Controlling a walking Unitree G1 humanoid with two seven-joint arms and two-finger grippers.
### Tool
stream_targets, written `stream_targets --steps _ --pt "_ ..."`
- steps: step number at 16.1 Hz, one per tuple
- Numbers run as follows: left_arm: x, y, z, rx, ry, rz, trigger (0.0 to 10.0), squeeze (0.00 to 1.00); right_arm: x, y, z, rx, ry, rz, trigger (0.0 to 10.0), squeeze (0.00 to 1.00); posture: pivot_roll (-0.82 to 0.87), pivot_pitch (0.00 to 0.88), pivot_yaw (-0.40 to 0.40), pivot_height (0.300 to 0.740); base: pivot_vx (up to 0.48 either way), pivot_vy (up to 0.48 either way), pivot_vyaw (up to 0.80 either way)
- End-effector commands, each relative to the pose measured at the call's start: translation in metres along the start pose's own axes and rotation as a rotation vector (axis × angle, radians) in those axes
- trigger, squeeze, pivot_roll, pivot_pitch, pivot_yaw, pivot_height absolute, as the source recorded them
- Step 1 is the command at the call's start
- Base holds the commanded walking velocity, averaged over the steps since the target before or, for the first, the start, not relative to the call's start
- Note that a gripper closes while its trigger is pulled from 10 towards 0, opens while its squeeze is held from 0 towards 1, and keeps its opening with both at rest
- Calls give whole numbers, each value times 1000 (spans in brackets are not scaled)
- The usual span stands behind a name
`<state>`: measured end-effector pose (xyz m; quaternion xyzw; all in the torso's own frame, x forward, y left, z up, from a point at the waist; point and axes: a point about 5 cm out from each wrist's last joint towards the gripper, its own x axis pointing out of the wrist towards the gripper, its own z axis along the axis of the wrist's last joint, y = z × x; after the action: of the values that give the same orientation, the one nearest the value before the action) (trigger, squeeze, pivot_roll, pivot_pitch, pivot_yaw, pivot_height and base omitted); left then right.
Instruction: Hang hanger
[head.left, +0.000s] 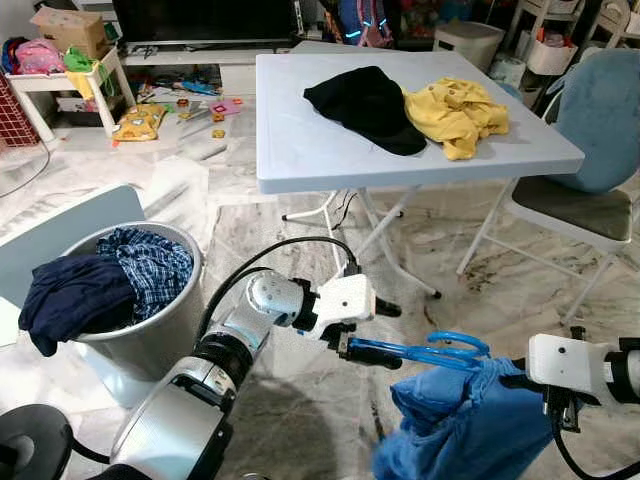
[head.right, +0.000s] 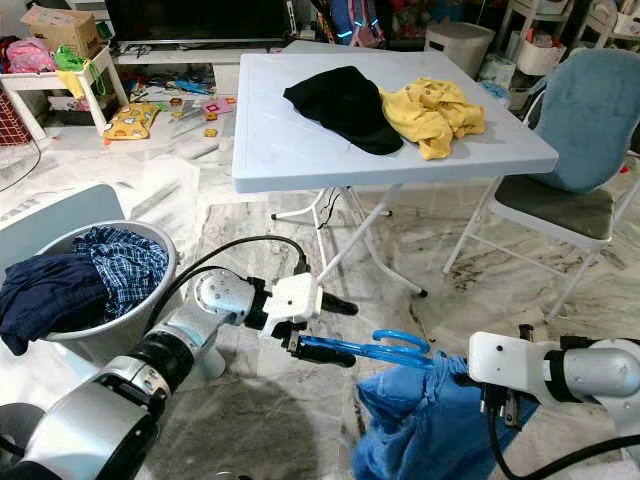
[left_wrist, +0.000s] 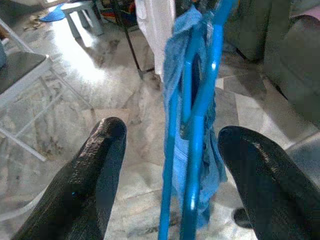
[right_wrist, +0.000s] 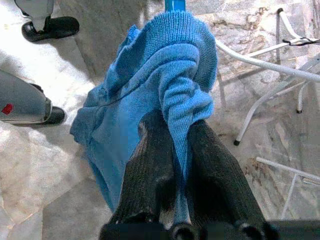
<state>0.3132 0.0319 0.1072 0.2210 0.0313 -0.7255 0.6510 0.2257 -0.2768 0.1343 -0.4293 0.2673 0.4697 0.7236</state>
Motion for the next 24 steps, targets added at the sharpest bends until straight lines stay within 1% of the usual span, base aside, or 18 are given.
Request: stream_targets --steps 1,6,12,15,19,21,22,23,24 --pt "1 -3 -2 6 23 -39 0 0 -8 -8 3 -32 5 -32 10000 0 -55 0 -17 740 0 0 0" --pt "4 -8 -9 -13 65 -76 0 0 -9 -10 6 -40 -5 -46 10000 0 -56 0 -15 740 0 0 0" --pt "4 -8 -12 -24 82 -69 0 0 -10 -10 7 -46 -9 -49 10000 0 -60 0 -18 740 0 0 0" --pt "5 -5 -9 -26 78 -49 0 0 -9 -10 7 -48 -9 -48 10000 0 -59 0 -21 740 0 0 0" --pt "3 -2 -13 -9 120 3 0 0 -7 -12 7 -52 -13 -62 10000 0 -58 0 -26 740 0 0 0" --pt "2 -2 -14 -14 125 25 0 0 -6 -12 7 -58 -14 -72 10000 0 -58 0 -27 740 0 0 0" --pt "2 -2 -16 -18 130 43 0 0 -4 -13 8 -24 -28 -66 10000 0 -59 0 -28 740 0 0 0" --pt "2 -2 -17 -21 132 56 0 0 -3 -14 8 12 -48 -65 10000 1000 -59 0 -29 740 0 0 0" --pt "1 -2 -18 -35 125 77 0 0 1 -17 11 62 -85 -66 10000 1000 -59 0 -32 740 0 0 0"
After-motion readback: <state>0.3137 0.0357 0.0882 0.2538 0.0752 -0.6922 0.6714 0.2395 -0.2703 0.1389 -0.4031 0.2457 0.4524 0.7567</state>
